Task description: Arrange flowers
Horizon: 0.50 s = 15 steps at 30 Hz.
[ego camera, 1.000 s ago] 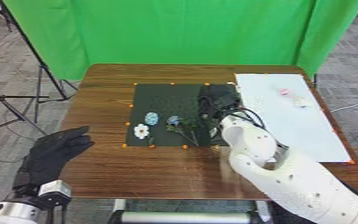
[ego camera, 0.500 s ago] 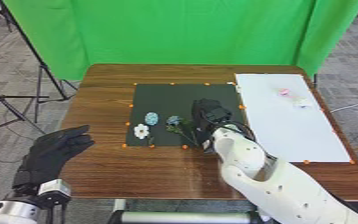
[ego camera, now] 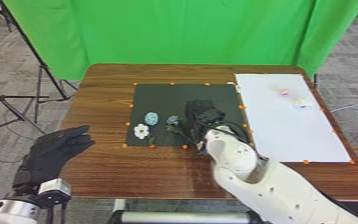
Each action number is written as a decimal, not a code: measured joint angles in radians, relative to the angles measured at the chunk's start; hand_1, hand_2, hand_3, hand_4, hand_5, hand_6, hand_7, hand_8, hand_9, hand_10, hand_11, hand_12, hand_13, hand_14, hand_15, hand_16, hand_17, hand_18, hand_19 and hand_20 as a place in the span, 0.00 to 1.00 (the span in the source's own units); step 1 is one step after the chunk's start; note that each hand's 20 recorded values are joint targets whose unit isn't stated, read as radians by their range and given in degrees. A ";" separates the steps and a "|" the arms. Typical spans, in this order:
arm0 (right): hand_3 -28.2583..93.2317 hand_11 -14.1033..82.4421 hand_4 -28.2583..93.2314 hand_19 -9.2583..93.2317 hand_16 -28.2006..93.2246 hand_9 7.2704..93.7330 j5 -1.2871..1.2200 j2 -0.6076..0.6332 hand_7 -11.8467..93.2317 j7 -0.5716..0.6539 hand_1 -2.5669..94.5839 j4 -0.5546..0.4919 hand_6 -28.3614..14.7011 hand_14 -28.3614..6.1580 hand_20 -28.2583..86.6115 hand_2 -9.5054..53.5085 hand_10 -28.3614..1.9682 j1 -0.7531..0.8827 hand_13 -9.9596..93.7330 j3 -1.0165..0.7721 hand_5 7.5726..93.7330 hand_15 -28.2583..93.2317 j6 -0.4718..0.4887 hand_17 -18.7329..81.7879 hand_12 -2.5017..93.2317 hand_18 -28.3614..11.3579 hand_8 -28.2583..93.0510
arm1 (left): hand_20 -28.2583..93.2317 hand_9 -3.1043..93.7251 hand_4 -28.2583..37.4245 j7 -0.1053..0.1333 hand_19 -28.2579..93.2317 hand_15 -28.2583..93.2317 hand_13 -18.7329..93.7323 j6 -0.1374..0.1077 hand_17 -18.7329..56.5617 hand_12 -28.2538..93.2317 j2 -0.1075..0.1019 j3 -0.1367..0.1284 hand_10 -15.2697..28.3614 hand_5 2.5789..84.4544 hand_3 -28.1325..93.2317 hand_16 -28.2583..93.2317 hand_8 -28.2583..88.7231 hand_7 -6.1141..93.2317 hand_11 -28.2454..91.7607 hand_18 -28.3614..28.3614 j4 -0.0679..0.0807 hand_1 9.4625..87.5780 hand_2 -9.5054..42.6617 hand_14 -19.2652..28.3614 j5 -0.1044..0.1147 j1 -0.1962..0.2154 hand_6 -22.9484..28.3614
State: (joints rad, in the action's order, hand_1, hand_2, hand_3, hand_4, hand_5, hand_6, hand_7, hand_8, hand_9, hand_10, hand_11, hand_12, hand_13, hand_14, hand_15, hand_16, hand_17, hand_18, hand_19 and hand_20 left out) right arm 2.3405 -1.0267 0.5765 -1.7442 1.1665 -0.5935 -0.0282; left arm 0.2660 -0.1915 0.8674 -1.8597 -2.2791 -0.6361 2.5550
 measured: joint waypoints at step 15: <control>0.88 0.30 0.00 0.92 0.41 0.91 0.027 -0.028 0.34 0.026 0.54 0.024 0.61 0.64 0.25 0.00 0.66 -0.033 0.84 0.031 0.78 0.84 -0.012 0.45 0.37 0.22 0.24 | 0.35 0.49 0.20 -0.001 0.72 0.76 0.43 0.000 0.13 0.32 0.001 0.004 0.87 0.62 0.88 0.12 0.16 0.21 0.60 0.87 0.000 0.27 0.26 0.98 -0.001 -0.001 0.77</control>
State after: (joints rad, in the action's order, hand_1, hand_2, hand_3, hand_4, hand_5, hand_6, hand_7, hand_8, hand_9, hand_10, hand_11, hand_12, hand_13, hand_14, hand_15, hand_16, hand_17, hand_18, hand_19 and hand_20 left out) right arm 2.3679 -1.0547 0.6022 -1.7200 1.1336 -0.5627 -0.0403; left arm 0.2653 -0.1919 0.8686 -1.8557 -2.2787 -0.6373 2.5540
